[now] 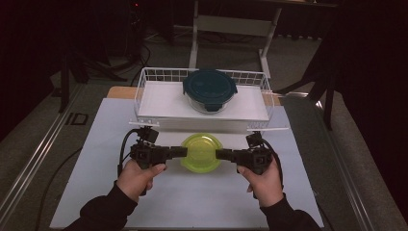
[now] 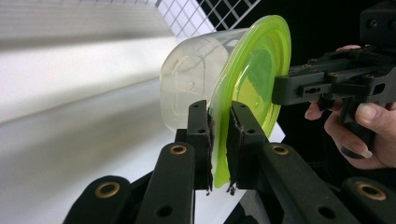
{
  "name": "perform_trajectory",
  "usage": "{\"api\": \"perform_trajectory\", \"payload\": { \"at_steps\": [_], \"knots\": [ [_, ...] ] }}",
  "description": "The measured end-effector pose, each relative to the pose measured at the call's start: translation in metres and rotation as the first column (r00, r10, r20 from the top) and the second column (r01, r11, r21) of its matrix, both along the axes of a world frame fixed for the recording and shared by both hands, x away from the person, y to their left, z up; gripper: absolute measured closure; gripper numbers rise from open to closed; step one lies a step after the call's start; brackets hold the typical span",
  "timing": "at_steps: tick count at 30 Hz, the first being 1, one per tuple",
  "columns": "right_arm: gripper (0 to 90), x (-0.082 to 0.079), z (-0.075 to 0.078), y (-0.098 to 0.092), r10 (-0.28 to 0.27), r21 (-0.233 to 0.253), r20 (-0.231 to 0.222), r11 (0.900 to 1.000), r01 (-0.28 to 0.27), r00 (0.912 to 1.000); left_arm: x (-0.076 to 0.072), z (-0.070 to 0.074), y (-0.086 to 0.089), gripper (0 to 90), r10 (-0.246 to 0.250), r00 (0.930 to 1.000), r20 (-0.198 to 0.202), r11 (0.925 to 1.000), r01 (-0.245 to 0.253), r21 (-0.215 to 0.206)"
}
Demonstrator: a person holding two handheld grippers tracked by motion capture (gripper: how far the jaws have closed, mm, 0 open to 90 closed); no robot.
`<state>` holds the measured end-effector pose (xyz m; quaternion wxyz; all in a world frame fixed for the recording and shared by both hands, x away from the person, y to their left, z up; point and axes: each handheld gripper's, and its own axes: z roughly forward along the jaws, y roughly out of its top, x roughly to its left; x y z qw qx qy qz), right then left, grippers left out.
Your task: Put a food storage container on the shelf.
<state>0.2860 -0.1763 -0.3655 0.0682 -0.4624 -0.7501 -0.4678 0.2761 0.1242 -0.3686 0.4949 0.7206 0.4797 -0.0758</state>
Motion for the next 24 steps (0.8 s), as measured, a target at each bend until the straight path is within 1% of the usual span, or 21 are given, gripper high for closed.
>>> {"api": "perform_trajectory", "payload": {
  "at_steps": [5,7,10,12,14,17,18,21,22,24],
  "knots": [
    [80.4,0.001,0.020,0.000,-0.005,0.008,0.034,1.000,0.005,0.9994,0.002,0.023,0.000,80.5,0.005,0.9996,0.027,1.0000,-0.005,-0.002],
    [80.4,0.002,0.029,-0.001,-0.008,0.017,0.050,1.000,0.007,0.9987,0.002,0.032,-0.001,80.5,0.009,0.9989,0.045,1.0000,-0.009,0.001],
    [80.4,0.005,0.042,-0.001,-0.012,0.022,0.073,1.000,0.010,0.9973,0.006,0.047,-0.001,80.5,0.015,0.9981,0.059,0.9999,-0.015,-0.002],
    [80.4,0.008,0.052,0.000,-0.017,0.025,0.089,1.000,0.015,0.9959,0.010,0.056,-0.001,80.5,0.020,0.9977,0.065,0.9998,-0.020,-0.007],
    [80.5,0.012,0.061,0.000,-0.024,0.028,0.101,0.999,0.022,0.9946,0.014,0.066,-0.001,80.6,0.031,0.9964,0.079,0.9995,-0.030,-0.008],
    [80.5,0.020,0.075,-0.001,-0.030,0.040,0.113,0.999,0.026,0.9932,0.022,0.078,-0.001,80.6,0.036,0.9952,0.091,0.9992,-0.034,-0.021],
    [80.5,0.023,0.079,-0.002,-0.034,0.046,0.113,0.999,0.029,0.9931,0.025,0.082,-0.002,80.6,0.038,0.9947,0.095,0.9992,-0.036,-0.020],
    [80.5,0.033,0.090,-0.002,-0.045,0.047,0.124,0.998,0.039,0.9913,0.035,0.090,-0.003,80.7,0.048,0.9935,0.103,0.9985,-0.045,-0.032],
    [80.5,0.033,0.090,-0.002,-0.045,0.047,0.124,0.998,0.039,0.9913,0.035,0.090,-0.003,80.7,0.048,0.9935,0.103,0.9985,-0.045,-0.032],
    [80.5,0.041,0.099,-0.001,-0.058,0.044,0.131,0.998,0.052,0.9897,0.044,0.096,-0.004,80.8,0.062,0.9922,0.108,0.9976,-0.059,-0.038]
  ]
}}
